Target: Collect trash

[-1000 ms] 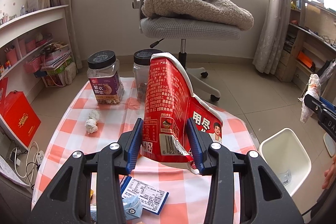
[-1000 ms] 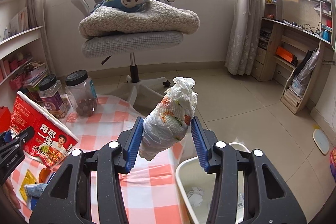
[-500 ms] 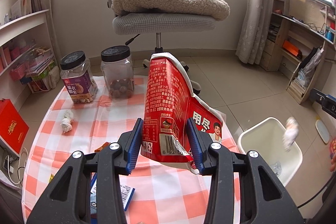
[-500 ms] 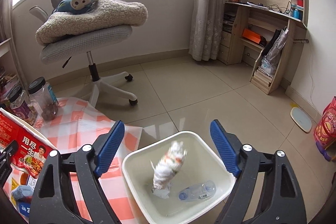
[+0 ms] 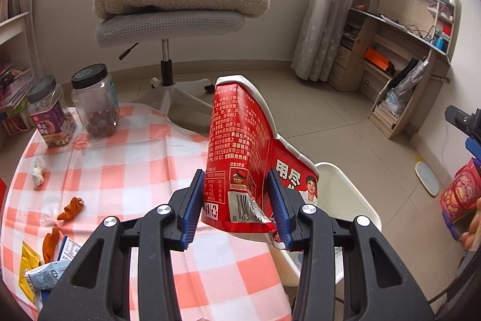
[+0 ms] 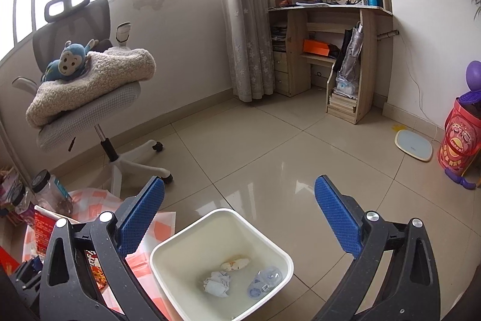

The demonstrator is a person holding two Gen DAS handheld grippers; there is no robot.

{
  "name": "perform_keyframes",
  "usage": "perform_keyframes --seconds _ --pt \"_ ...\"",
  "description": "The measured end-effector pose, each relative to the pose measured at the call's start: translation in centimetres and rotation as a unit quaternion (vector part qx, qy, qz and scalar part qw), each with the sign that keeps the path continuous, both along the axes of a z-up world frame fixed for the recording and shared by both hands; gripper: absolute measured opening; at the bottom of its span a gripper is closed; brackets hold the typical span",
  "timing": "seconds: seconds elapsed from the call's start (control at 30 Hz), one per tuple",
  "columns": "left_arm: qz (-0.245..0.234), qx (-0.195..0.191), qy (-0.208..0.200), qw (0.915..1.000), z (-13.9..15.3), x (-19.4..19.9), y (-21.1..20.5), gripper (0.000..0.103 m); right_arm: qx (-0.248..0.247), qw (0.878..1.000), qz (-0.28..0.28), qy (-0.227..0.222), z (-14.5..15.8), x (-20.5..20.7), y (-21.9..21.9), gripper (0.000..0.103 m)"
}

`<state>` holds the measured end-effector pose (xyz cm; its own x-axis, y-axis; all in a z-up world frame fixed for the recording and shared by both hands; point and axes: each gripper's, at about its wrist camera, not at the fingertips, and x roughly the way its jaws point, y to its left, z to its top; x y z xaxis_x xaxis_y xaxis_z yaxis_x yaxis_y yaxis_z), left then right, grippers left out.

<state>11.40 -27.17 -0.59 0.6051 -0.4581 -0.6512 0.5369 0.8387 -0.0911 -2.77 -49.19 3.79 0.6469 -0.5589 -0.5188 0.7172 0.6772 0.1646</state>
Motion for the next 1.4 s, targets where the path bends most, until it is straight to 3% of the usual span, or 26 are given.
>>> perform_keyframes --seconds 0.37,0.43,0.47,0.5,0.57,0.8,1.03,1.4 --pt "-0.062 0.027 0.008 0.9977 -0.8 -1.8 -8.3 0.044 -0.001 0.999 -0.041 -0.031 0.8 -4.4 -2.1 0.096" --pt "-0.068 0.034 0.023 0.9968 -1.5 -1.7 -9.3 0.052 0.002 0.998 -0.052 -0.038 0.9 -5.2 -2.5 0.096" --pt "-0.071 0.034 0.030 0.9965 -1.7 -1.6 -9.5 0.063 0.005 0.997 -0.057 -0.042 0.9 -5.6 -2.6 0.096" --pt "-0.073 0.034 0.033 0.9962 -1.9 -1.6 -9.6 0.068 0.006 0.997 -0.060 -0.046 1.0 -5.9 -2.7 0.096" --pt "-0.073 0.042 0.029 0.9960 -2.0 -1.7 -9.5 0.068 0.003 0.997 -0.063 -0.053 1.2 -6.2 -2.6 0.096" --pt "-0.047 0.055 -0.019 0.9972 -0.7 -2.1 -6.1 0.077 -0.027 0.998 -0.031 -0.056 1.4 -4.3 0.4 0.096" --pt "0.003 0.069 -0.107 0.9919 1.5 -2.3 -1.8 0.087 0.013 0.999 -0.007 -0.045 0.4 -2.0 3.1 0.096" --pt "0.083 0.046 -0.123 0.9878 1.4 -0.5 5.8 0.091 -0.056 0.997 0.044 0.027 -1.8 3.2 10.1 0.096"
